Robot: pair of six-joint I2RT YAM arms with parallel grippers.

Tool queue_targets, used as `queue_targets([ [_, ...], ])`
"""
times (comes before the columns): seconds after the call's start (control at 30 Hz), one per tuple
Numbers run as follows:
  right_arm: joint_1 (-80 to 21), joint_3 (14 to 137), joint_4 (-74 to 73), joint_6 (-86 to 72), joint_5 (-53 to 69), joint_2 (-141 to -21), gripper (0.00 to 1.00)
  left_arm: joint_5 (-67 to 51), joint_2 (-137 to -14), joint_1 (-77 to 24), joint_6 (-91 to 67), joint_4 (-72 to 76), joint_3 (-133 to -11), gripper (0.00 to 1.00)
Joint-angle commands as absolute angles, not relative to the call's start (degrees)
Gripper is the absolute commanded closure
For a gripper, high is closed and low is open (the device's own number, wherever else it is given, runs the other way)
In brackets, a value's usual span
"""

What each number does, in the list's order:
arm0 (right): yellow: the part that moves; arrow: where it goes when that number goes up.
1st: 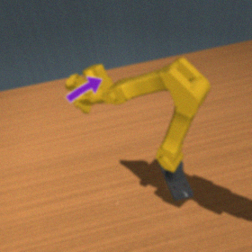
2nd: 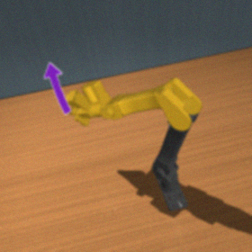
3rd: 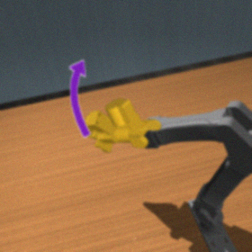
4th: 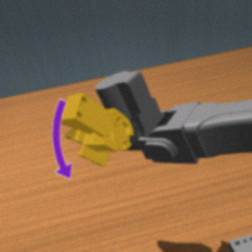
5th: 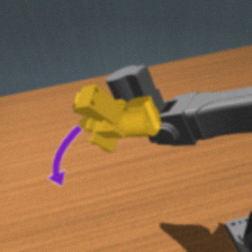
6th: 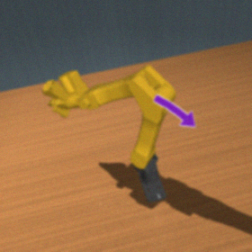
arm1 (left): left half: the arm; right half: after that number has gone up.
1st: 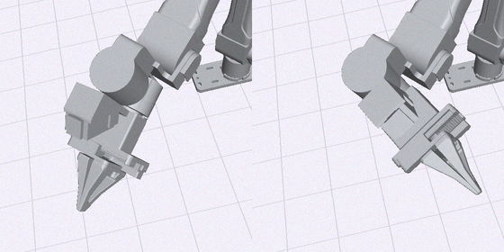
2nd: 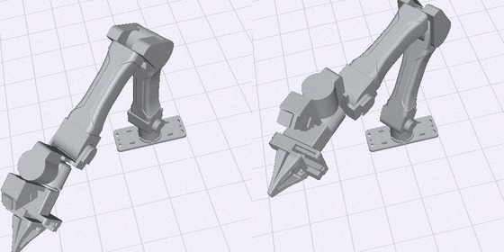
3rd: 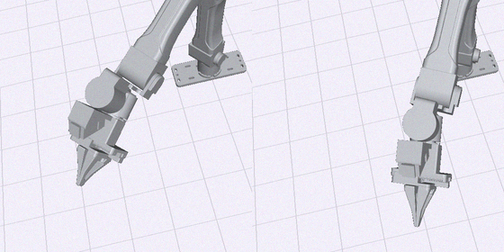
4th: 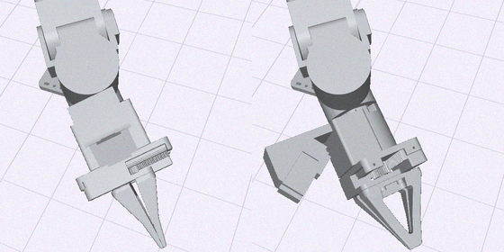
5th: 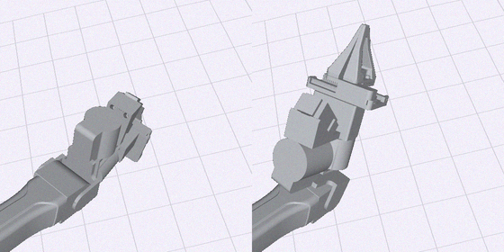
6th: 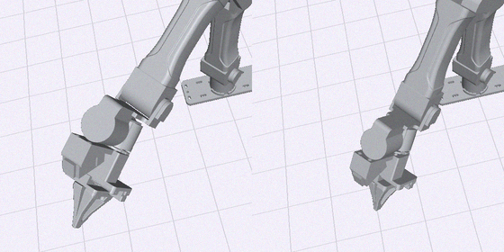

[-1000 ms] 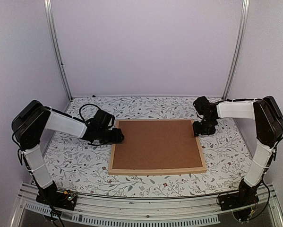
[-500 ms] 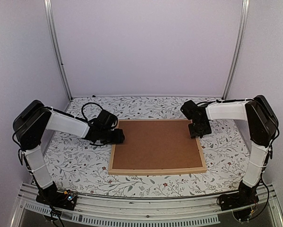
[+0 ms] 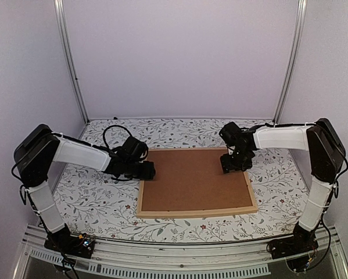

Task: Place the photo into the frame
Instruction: Rotate the photo frame at the center of the board.

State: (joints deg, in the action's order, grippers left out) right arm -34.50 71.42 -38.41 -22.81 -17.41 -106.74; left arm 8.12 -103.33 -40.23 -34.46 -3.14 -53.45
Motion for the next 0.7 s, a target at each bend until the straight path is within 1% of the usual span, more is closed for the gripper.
queue_targets([
  [0.0, -32.5, 70.4, -35.8, -20.7, -4.8, -101.5, 0.26, 4.7, -100.1, -42.7, -31.1, -4.0, -54.1, 0.33],
  [0.17, -27.6, 70.9, -34.1, -19.6, -3.5, -98.9, 0.24, 3.9, -98.9, -40.6, -30.0, -4.4, -54.7, 0.32],
  [0.33, -23.0, 72.0, -31.7, -18.8, -2.9, -99.0, 0.23, 4.2, -97.9, -38.9, -29.1, -5.2, -55.1, 0.32],
  [0.47, -20.1, 73.2, -30.1, -17.5, -0.7, -101.9, 0.22, 4.8, -98.3, -37.9, -28.6, -6.4, -56.1, 0.31],
  [0.53, -19.4, 73.5, -28.3, -17.3, 3.0, -103.1, 0.21, 4.9, -98.7, -37.3, -28.4, -6.7, -56.7, 0.31],
  [0.67, -18.5, 74.9, -25.7, -17.2, 5.0, -106.0, 0.17, 4.3, -100.4, -36.3, -27.7, -6.7, -58.4, 0.31],
])
